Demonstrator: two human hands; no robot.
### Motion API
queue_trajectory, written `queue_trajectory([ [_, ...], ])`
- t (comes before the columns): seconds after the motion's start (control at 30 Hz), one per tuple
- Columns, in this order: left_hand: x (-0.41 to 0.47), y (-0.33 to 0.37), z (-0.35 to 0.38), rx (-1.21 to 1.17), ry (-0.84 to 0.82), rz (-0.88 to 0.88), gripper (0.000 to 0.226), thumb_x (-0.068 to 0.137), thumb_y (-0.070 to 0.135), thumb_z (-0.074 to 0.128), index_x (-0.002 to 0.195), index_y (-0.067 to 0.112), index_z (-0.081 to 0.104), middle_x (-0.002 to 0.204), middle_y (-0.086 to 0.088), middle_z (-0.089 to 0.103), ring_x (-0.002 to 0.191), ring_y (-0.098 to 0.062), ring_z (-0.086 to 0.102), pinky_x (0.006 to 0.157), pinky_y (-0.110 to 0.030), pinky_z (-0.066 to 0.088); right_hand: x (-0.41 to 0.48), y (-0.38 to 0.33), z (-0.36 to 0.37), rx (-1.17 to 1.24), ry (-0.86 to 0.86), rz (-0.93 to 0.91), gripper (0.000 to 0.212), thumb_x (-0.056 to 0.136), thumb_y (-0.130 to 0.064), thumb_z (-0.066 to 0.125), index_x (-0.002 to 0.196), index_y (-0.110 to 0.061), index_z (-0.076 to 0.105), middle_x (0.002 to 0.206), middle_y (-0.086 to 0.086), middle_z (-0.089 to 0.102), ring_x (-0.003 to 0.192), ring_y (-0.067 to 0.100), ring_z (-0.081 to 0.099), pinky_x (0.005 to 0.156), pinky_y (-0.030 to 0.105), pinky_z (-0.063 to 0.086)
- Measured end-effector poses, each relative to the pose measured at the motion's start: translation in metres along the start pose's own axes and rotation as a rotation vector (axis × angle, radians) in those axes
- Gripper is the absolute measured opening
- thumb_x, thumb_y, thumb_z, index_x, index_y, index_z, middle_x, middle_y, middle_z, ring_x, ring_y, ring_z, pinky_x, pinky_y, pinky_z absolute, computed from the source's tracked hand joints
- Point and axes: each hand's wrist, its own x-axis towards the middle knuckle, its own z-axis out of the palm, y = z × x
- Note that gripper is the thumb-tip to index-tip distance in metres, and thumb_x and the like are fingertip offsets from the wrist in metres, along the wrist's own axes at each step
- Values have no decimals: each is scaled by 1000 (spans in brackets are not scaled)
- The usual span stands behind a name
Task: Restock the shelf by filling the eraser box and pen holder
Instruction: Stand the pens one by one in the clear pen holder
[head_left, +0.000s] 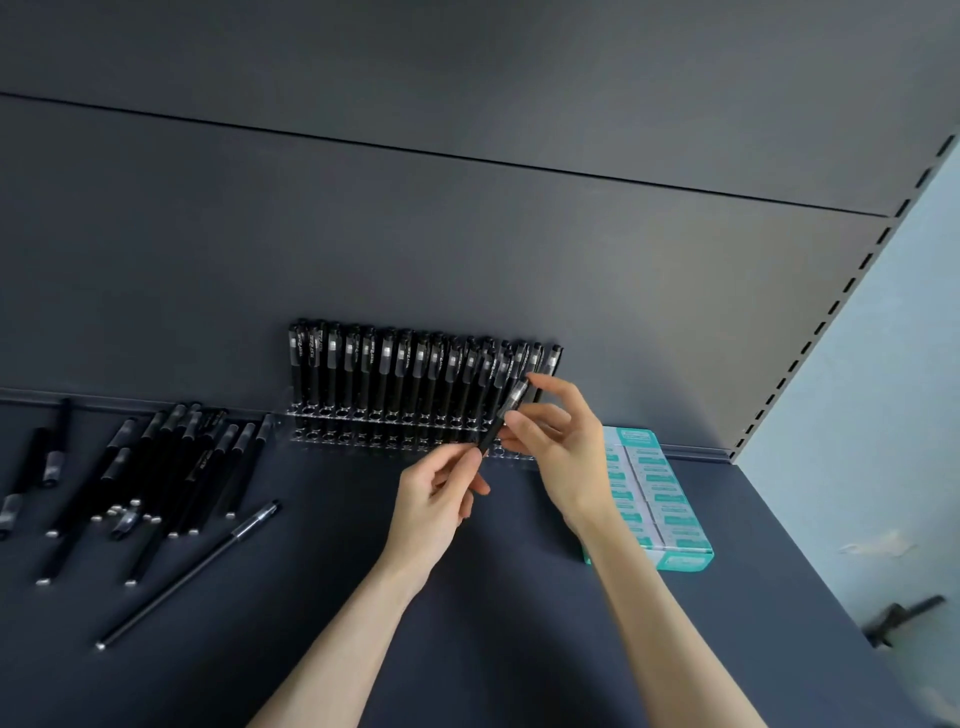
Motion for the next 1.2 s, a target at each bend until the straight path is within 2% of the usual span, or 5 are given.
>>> queue_trajectory([
  [0.17, 5, 1, -7, 193, 160, 73, 14, 90, 20, 64, 104, 20, 65, 99, 3, 68, 85, -2, 62, 77, -18, 47, 5, -5, -2, -168, 102, -146, 39, 85, -1, 65, 105, -33, 55, 75, 2, 66, 65, 22, 67, 71, 32, 56],
  [0.27, 19, 12, -32, 341, 459, 166, 43, 81, 26, 73, 119, 14, 56, 119, -3, 52, 108, -15, 51, 93, -30, 42, 16, -12, -5, -276, 220, -234, 41, 85, -5, 66, 100, -41, 52, 77, -3, 66, 69, 27, 67, 70, 34, 52],
  [0.4, 41, 20, -77, 648, 664, 107, 93, 69, 37, 82, 140, 1, 33, 144, -17, 27, 133, -33, 25, 109, -47, 26, 30, -19, -5, -408, 302, -345, 32, 86, -7, 64, 112, -23, 56, 78, -4, 65, 69, 20, 64, 70, 21, 46],
  [0.67, 54, 15, -113, 565, 419, -65, 115, 70, 39, 81, 151, 7, 5, 156, -11, 9, 143, -29, 17, 112, -45, 28, 37, -16, 4, -547, 292, -396, 33, 87, -6, 62, 119, -13, 57, 84, -1, 64, 70, 20, 60, 76, 28, 46],
  [1.2, 59, 10, -117, 545, 428, -43, 98, 73, 38, 79, 145, 2, 25, 147, -14, 35, 134, -29, 37, 104, -37, 35, 49, 4, 6, -726, 245, -404, 32, 87, -6, 62, 117, -14, 58, 86, 0, 66, 72, 26, 61, 71, 34, 49],
])
